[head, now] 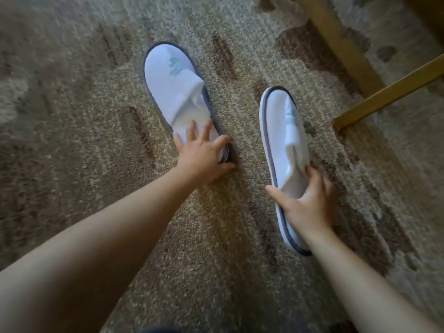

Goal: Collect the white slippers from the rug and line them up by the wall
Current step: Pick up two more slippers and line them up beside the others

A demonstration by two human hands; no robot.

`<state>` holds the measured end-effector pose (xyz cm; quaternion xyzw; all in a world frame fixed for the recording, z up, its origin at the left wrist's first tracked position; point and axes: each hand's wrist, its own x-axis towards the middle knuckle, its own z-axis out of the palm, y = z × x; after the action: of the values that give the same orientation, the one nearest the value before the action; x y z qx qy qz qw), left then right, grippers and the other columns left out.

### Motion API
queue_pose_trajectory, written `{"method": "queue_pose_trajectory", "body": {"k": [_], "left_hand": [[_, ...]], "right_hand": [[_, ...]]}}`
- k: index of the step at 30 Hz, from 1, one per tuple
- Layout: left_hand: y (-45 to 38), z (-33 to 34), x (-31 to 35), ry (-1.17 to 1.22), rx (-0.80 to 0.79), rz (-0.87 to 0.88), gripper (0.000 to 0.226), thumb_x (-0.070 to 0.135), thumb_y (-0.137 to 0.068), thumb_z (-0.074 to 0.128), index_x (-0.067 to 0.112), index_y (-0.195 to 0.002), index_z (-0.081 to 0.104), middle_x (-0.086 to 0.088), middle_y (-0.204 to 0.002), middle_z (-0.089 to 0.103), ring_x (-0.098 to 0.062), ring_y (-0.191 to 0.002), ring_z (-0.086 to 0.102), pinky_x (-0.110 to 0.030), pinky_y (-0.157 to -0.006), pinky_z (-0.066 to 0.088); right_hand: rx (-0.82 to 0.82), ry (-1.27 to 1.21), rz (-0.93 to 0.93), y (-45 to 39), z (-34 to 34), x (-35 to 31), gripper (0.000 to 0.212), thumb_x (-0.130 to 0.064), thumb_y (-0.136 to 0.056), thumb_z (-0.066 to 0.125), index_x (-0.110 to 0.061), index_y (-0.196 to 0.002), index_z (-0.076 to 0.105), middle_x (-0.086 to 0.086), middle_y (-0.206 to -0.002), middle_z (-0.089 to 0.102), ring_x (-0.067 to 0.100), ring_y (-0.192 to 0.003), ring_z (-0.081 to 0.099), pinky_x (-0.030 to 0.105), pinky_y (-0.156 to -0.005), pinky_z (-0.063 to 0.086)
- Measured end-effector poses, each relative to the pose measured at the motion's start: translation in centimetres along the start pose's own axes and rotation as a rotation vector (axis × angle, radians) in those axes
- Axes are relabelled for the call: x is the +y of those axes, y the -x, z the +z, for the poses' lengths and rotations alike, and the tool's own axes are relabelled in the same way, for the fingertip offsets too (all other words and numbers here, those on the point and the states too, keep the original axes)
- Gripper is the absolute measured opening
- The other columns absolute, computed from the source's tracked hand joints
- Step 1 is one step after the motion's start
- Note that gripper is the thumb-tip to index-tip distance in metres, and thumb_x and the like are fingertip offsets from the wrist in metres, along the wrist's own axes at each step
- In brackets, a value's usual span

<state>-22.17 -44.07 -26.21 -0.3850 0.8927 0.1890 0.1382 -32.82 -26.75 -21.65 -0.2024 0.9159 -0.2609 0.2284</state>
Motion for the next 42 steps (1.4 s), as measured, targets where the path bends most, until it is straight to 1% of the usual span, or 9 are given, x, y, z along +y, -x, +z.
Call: {"method": "queue_pose_trajectory", "body": {"k": [5,8,11,13,18,26,33,38,42], "left_hand": [[4.5,1.1,-1.5,0.003,0.033,0.179,0.054,0.057,-0.072,0.054,0.024,-0.112,0.042,-0.008,-0.146,0.022,-0.033,-0.136,0.007,-0.065,-0.106,0.005],[5.7,1.8,-2.2,0.139,0.181,0.01,0.069,0.053,-0.068,0.062,0.021,-0.123,0.037,-0.014,-0.146,0.022,-0.03,-0.134,0.014,-0.054,-0.108,0.008],[4.5,1.4,-1.4,0.335,0.208,-0.327,0.098,0.057,-0.06,0.068,0.022,-0.136,0.016,-0.016,-0.151,0.009,-0.036,-0.137,0.01,-0.055,-0.11,0.007],[3.9,1.1,-0.4,0.368,0.184,-0.426,0.103,0.054,-0.06,0.07,0.024,-0.137,0.009,-0.019,-0.151,0.008,-0.04,-0.135,0.013,-0.054,-0.11,0.012],[4.4,0.3,0.2,0.402,0.106,-0.491,0.108,0.047,-0.059,0.073,0.022,-0.138,0.004,-0.022,-0.145,0.015,-0.042,-0.129,0.019,-0.052,-0.106,0.02],[12.3,-3.4,1.5,0.732,0.139,-0.54,0.107,0.047,-0.047,0.066,0.024,-0.138,0.014,-0.024,-0.13,0.039,-0.04,-0.12,0.035,-0.044,-0.099,0.032],[25.9,-14.2,4.1,0.996,0.325,-0.68,0.108,0.04,-0.043,0.061,0.022,-0.139,0.014,-0.017,-0.141,0.031,-0.032,-0.13,0.026,-0.037,-0.105,0.023],[35.0,-27.0,5.7,1.146,0.428,-0.673,0.114,0.047,-0.037,0.061,0.015,-0.138,0.017,-0.012,-0.146,0.026,-0.024,-0.135,0.023,-0.036,-0.11,0.022],[40.6,-38.4,8.0,1.223,0.471,-0.609,0.108,0.044,-0.046,0.064,0.02,-0.139,0.012,-0.004,-0.148,0.019,-0.017,-0.135,0.018,-0.031,-0.109,0.02]], "right_hand": [[-0.046,-0.076,-0.038,0.2,0.9,-1.3,0.082,-0.033,-0.058,0.078,-0.012,-0.127,0.04,0.014,-0.134,0.037,0.021,-0.118,0.033,0.021,-0.088,0.021],[-0.069,-0.075,-0.082,0.4,1.3,-1.7,0.083,-0.032,-0.058,0.079,-0.011,-0.128,0.039,0.014,-0.134,0.037,0.024,-0.12,0.035,0.021,-0.089,0.021],[-0.088,-0.048,-0.083,0.4,1.2,-1.7,0.085,-0.037,-0.058,0.077,-0.014,-0.129,0.037,0.011,-0.137,0.034,0.025,-0.123,0.034,0.026,-0.095,0.024],[-0.092,-0.024,-0.089,0.7,0.9,-1.6,0.085,-0.037,-0.058,0.077,-0.012,-0.129,0.037,0.012,-0.136,0.035,0.025,-0.123,0.033,0.024,-0.092,0.022],[-0.115,-0.009,-0.132,1.9,-0.6,-1.8,0.084,-0.037,-0.057,0.077,-0.013,-0.128,0.038,0.011,-0.135,0.036,0.024,-0.122,0.033,0.026,-0.091,0.021],[-0.191,0.028,-0.212,4.0,-6.0,-5.1,0.09,-0.047,-0.058,0.073,-0.02,-0.132,0.029,0.011,-0.138,0.038,0.033,-0.128,0.03,0.051,-0.106,0.027],[-0.386,-0.009,-0.291,12.9,-13.1,-13.3,0.092,-0.044,-0.057,0.074,-0.017,-0.131,0.027,0.01,-0.136,0.037,0.027,-0.125,0.034,0.034,-0.099,0.029],[-0.487,-0.153,-0.305,20.6,-21.4,-22.8,0.092,-0.051,-0.052,0.071,-0.026,-0.129,0.025,0.006,-0.137,0.034,0.022,-0.125,0.036,0.039,-0.102,0.036],[-0.435,-0.241,-0.335,25.0,-29.5,-31.4,0.088,-0.04,-0.058,0.075,-0.024,-0.13,0.026,0.005,-0.135,0.035,0.019,-0.122,0.039,0.039,-0.101,0.039]]}}
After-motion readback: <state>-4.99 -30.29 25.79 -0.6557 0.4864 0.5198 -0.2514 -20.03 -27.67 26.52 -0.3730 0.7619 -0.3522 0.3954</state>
